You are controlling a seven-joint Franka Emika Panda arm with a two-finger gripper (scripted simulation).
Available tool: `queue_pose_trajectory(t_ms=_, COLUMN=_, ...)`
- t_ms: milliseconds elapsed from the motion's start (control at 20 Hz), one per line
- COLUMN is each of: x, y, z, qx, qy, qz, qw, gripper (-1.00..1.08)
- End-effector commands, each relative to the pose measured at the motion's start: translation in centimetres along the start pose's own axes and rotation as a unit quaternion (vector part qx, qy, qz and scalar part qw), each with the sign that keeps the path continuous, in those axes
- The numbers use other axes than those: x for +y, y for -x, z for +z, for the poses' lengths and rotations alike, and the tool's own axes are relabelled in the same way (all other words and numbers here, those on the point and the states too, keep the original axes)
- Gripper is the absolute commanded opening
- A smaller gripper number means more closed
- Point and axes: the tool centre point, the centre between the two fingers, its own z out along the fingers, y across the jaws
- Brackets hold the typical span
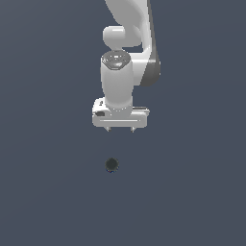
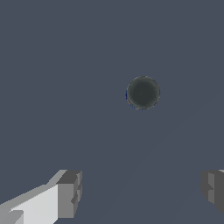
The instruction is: Pick up the object and move it to a goal position.
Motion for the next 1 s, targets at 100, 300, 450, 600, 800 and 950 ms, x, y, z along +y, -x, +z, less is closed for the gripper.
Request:
queue_pose_trajectory(t_ms=100, x=-0.3, y=0.0, z=0.0, qx=0.000, qy=0.000, qz=-0.003, qw=1.0000, gripper=1.00)
queue_pose_trajectory(t_ms=300, x=-2.1, y=0.2, z=-0.4, qx=0.002, qy=-0.003, qz=-0.027, qw=0.9996, gripper=1.00)
queue_pose_trajectory(t_ms=450, x=-3.1, y=0.3, z=-0.5, qx=0.002, qy=-0.004, qz=-0.040, qw=0.9992, gripper=1.00)
queue_pose_trajectory(t_ms=600, x=-3.1, y=0.3, z=-0.5, qx=0.002, qy=-0.004, qz=-0.039, qw=0.9992, gripper=1.00)
queue_pose_trajectory(t_ms=800, x=-3.0, y=0.2, z=-0.5, qx=0.002, qy=-0.004, qz=-0.039, qw=0.9992, gripper=1.00)
queue_pose_trajectory(t_ms=950, x=-2.9, y=-0.1, z=-0.1, qx=0.002, qy=-0.004, qz=-0.035, qw=0.9994, gripper=1.00)
